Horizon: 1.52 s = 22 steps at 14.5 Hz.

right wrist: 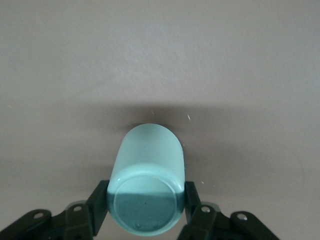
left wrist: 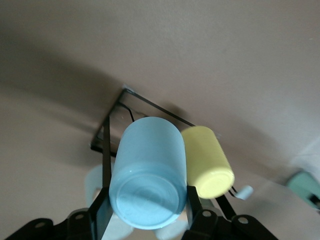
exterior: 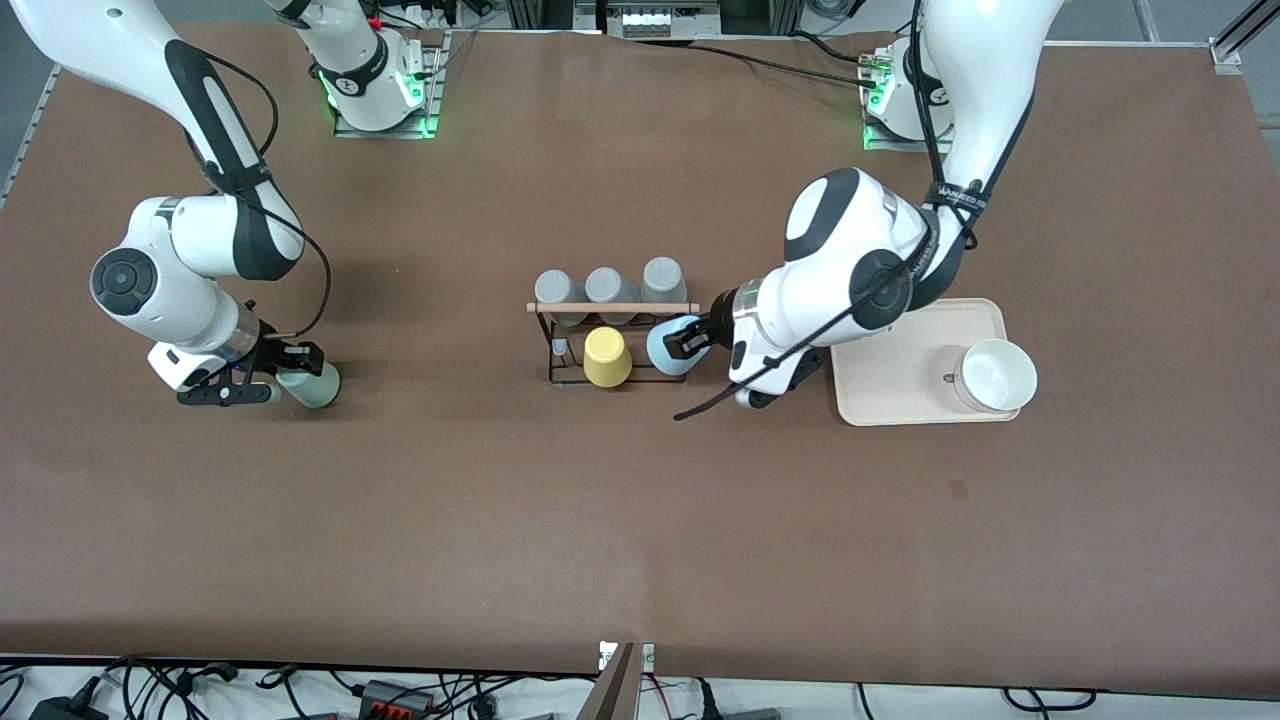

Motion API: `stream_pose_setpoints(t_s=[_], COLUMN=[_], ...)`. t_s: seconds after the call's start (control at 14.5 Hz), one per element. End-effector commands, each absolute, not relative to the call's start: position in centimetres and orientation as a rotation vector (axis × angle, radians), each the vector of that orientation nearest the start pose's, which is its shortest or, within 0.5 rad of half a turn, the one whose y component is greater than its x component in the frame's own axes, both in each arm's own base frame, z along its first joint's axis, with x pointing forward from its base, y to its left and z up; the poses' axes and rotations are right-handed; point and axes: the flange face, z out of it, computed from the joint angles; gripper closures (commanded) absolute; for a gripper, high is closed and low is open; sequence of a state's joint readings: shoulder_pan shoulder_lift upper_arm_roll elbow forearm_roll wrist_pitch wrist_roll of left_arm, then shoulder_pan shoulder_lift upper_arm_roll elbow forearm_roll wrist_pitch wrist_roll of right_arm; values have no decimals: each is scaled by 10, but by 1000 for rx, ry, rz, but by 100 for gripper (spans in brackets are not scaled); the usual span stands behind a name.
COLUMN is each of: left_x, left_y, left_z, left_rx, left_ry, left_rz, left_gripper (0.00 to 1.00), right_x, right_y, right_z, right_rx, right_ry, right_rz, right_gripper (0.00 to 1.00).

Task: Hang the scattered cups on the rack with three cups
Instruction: 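Carry the blue cup to the rack and hang it beside the yellow cup, then open the left gripper and withdraw while the right gripper carries the green cup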

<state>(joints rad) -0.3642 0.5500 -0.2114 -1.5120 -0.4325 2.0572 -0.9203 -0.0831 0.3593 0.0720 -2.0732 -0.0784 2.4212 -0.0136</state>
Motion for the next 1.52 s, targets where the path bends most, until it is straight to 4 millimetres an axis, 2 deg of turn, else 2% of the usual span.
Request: stream_pose_setpoints(t_s=[0.0, 0.21, 0.28, 0.35, 0.42, 0.48, 0.55, 0.69, 0.76, 0.83, 0.9, 0.97, 1.18, 1.31, 1.38, 1.45], left_x=[590, 588, 585, 582, 581, 584, 586, 594, 607, 613, 628, 641, 649, 649, 647, 645], left_y=[-397, -398, -402, -407, -408, -405, -404, -392, -373, -354, -317, -277, -192, -128, -106, -98], left_z=[345, 337, 334, 328, 322, 314, 316, 334, 359, 373, 406, 427, 485, 516, 521, 524], left_rx=[-3304, -3299, -3299, -3295, -3288, -3280, -3289, -3298, -3307, -3287, -3276, -3250, -3299, -3293, -3276, -3247], left_ry=[-942, -941, -928, -911, -902, -881, -837, -840, -877, -890, -924, -944, -666, -533, -450, -355], left_rz=[539, 543, 548, 556, 560, 551, 517, 472, 446, 459, 413, 403, 406, 353, 335, 322], left_gripper=[99, 91, 91, 87, 71, 14, 0, 0, 0, 0, 0, 0, 0, 0, 0, 0], right_x=[611, 631, 634, 635, 635, 636, 633, 627, 624, 621, 618, 615, 605, 601, 598, 595], right_y=[17, 52, 67, 90, 112, 132, 155, 194, 213, 235, 255, 275, 333, 356, 368, 378], right_z=[303, 353, 367, 381, 393, 398, 404, 411, 411, 413, 412, 411, 421, 425, 424, 420], right_rx=[-3177, -3182, -3185, -3181, -3171, -3160, -3153, -3154, -3157, -3157, -3159, -3163, -3158, -3145, -3143, -3140], right_ry=[-78, 2, 36, 67, 89, 104, 112, 113, 135, 162, 178, 207, 258, 288, 296, 318], right_rz=[56, 125, 133, 151, 160, 164, 177, 178, 179, 167, 166, 169, 131, 102, 96, 92], right_gripper=[67, 67, 67, 67, 67, 67, 67, 67, 67, 67, 67, 67, 67, 67, 67, 67])
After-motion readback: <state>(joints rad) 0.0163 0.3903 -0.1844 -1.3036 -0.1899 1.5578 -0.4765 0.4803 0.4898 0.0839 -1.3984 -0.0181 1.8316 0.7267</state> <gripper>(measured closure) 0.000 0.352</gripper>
